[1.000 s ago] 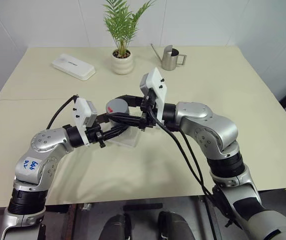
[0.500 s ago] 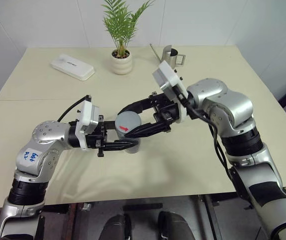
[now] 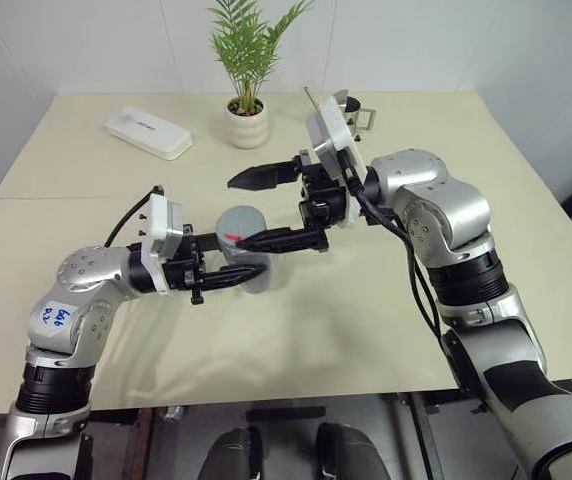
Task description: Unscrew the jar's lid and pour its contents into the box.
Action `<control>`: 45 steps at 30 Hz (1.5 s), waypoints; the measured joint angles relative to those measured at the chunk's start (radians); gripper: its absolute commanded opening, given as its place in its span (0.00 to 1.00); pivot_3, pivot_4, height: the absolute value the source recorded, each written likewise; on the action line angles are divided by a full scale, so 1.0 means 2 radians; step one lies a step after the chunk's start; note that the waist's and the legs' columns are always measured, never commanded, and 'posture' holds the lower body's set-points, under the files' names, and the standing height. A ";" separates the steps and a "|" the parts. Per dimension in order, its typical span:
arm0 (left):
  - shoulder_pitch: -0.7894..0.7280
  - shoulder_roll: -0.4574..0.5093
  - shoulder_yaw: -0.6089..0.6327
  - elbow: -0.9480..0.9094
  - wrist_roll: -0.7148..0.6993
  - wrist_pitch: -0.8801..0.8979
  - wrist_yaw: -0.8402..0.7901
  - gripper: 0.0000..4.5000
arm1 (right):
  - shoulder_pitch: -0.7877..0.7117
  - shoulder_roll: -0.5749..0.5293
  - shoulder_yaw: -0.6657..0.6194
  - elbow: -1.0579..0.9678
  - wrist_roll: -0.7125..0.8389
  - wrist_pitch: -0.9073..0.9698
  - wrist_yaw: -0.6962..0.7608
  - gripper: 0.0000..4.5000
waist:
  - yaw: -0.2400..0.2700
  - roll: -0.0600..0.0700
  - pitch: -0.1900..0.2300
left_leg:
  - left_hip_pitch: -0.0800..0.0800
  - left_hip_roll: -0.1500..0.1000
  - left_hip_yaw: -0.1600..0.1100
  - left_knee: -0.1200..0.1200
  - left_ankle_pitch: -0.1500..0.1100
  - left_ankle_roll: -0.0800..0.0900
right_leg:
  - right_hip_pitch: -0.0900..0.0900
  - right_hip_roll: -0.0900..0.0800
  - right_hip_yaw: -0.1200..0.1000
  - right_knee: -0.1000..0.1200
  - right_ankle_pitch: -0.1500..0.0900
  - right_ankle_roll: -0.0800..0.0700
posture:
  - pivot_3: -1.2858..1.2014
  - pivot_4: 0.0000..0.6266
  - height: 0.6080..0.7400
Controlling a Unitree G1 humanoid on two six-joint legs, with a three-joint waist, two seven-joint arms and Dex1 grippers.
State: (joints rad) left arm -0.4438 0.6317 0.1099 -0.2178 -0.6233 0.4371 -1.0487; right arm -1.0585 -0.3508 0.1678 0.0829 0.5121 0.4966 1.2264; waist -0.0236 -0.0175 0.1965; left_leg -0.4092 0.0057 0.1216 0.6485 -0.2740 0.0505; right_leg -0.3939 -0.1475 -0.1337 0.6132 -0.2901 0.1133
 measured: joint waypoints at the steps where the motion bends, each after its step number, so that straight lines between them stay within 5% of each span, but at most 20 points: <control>1: 0.000 0.001 0.001 0.001 0.001 0.000 0.002 0.44 | 0.006 -0.001 -0.003 -0.009 0.000 0.000 -0.004 1.00 | 0.000 0.000 0.000 | 0.000 0.000 0.000 0.000 0.000 0.000 | 0.000 0.000 0.000 0.000 0.000 0.000 | 0.52 0.24 1.00; 14: -0.007 0.002 -0.008 0.015 0.006 0.000 0.016 0.44 | 0.029 0.031 0.025 -0.050 -0.029 0.031 -0.094 1.00 | -0.003 0.000 0.000 | 0.000 0.001 0.001 0.000 0.000 -0.001 | 0.000 0.000 0.000 0.000 0.000 0.000 | 0.52 0.24 1.00; 27: -0.011 0.002 -0.008 0.015 0.010 0.004 0.031 0.44 | 0.011 0.045 0.031 -0.018 -0.040 0.025 -0.100 1.00 | -0.003 0.000 0.000 | 0.000 0.001 0.001 0.000 0.000 0.000 | 0.000 0.001 0.000 0.000 0.000 0.000 | 0.52 0.24 1.00; 45: -0.020 0.003 0.004 0.029 0.017 -0.007 0.037 0.44 | 0.027 -0.061 0.002 0.022 -0.025 0.001 -0.041 1.00 | -0.002 0.000 0.000 | 0.000 0.001 0.001 0.000 0.000 0.000 | 0.000 0.001 0.000 0.000 0.000 0.000 | 0.52 0.24 1.00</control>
State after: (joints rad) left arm -0.4841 0.6371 0.1175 -0.1597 -0.5898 0.4240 -0.9753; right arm -1.0037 -0.4719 0.1727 0.1270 0.4630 0.4995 1.1440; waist -0.0276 -0.0175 0.1966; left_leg -0.4091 0.0079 0.1236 0.6484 -0.2739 0.0499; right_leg -0.3944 -0.1461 -0.1338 0.6124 -0.2901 0.1133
